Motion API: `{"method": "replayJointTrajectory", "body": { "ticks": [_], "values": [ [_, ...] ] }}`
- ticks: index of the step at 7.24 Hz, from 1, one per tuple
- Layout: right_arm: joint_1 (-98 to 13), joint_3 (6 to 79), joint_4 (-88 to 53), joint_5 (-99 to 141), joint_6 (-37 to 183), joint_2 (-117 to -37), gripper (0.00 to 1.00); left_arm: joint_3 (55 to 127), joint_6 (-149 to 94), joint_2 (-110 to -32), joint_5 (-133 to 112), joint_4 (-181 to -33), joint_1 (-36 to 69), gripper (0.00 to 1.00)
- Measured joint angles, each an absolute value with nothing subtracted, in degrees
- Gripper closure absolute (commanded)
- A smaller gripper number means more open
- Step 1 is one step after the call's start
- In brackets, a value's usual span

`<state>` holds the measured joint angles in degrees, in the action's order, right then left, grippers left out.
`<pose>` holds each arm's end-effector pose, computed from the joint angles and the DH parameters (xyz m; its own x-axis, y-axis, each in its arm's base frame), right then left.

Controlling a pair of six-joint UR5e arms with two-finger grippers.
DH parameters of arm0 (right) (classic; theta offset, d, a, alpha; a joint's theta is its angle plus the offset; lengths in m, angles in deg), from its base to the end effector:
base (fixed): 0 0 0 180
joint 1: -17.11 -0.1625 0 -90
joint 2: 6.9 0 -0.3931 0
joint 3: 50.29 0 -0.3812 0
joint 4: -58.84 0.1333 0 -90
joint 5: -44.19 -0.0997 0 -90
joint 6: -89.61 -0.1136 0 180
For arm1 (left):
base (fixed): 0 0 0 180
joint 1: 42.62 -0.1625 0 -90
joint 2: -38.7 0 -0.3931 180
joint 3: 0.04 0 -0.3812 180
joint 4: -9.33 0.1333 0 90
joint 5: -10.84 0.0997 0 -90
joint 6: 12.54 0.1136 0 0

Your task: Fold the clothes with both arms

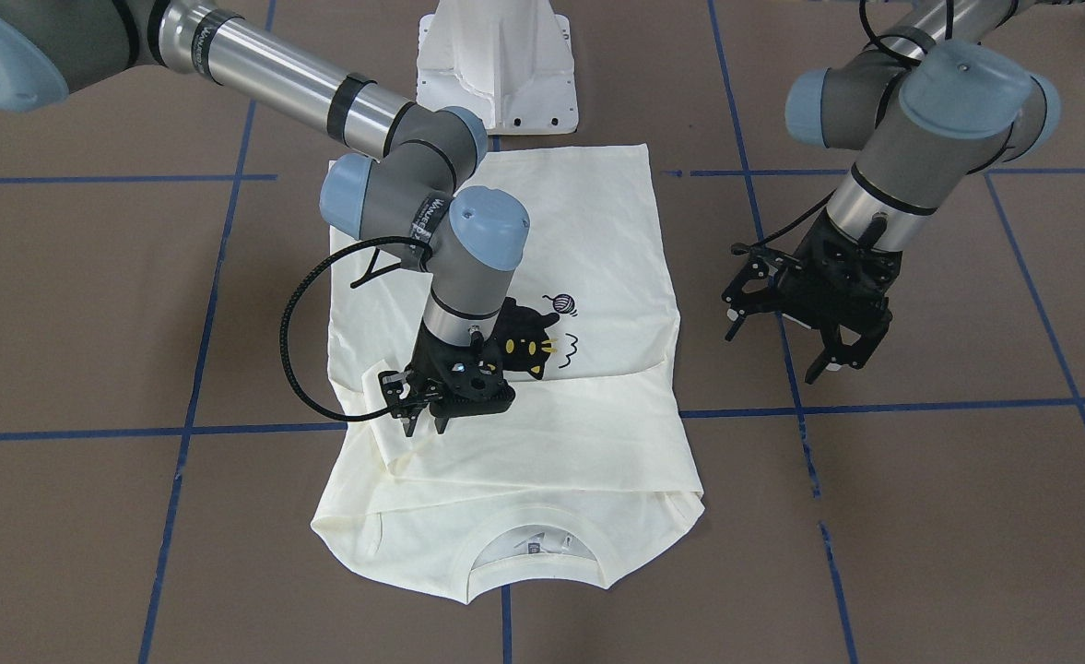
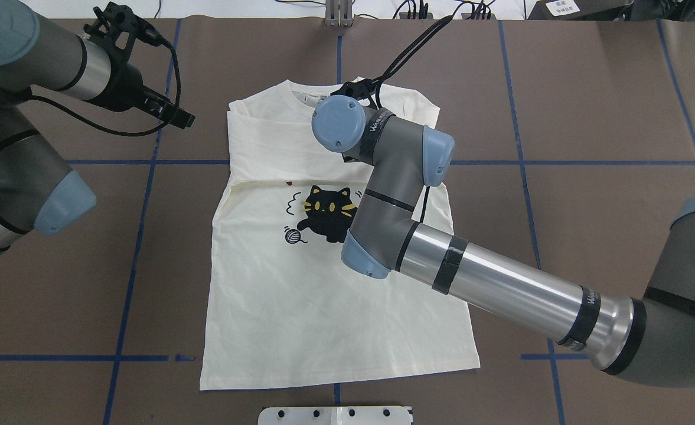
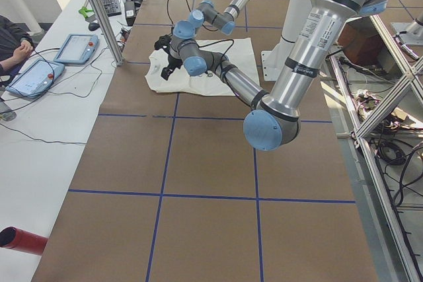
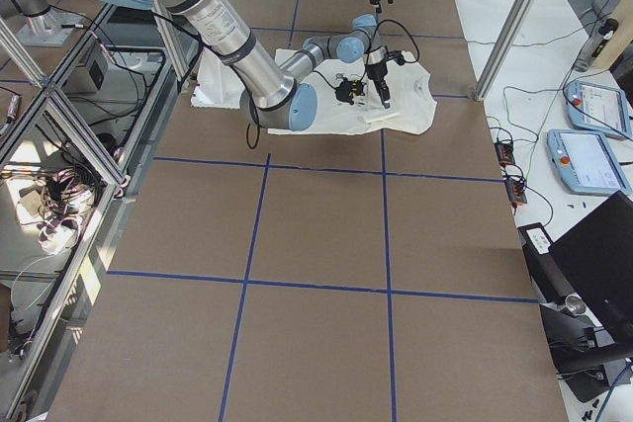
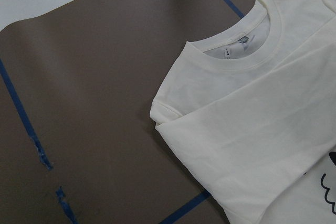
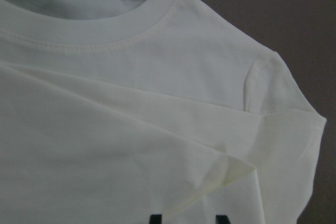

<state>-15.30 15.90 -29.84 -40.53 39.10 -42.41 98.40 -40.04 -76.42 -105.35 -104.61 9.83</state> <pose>-0.5919 -0.5460 0.2394 0.9181 -0.1672 0.3593 0.0117 0.9176 0.3972 0.3144 -0.5455 0.2784 0.5810 0.5502 -0.5998 -0.0667 0.7666 0.6386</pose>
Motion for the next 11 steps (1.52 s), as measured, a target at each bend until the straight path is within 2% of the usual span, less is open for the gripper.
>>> {"method": "replayJointTrajectory", "body": {
  "ticks": [9,10,11],
  "values": [
    [-14.5,16.0,-29.5,-40.5,38.6,-42.5,0.63,98.5,-40.9,-76.3,-105.3,-104.7,9.8,0.0],
    [-14.3,16.0,-29.5,-40.5,38.6,-42.5,0.69,98.5,-40.9,-76.3,-105.3,-104.7,9.8,0.0],
    [-14.3,16.0,-29.6,-40.5,38.7,-42.5,0.88,98.6,-41.0,-76.3,-105.3,-104.7,9.8,0.0]
  ]
}}
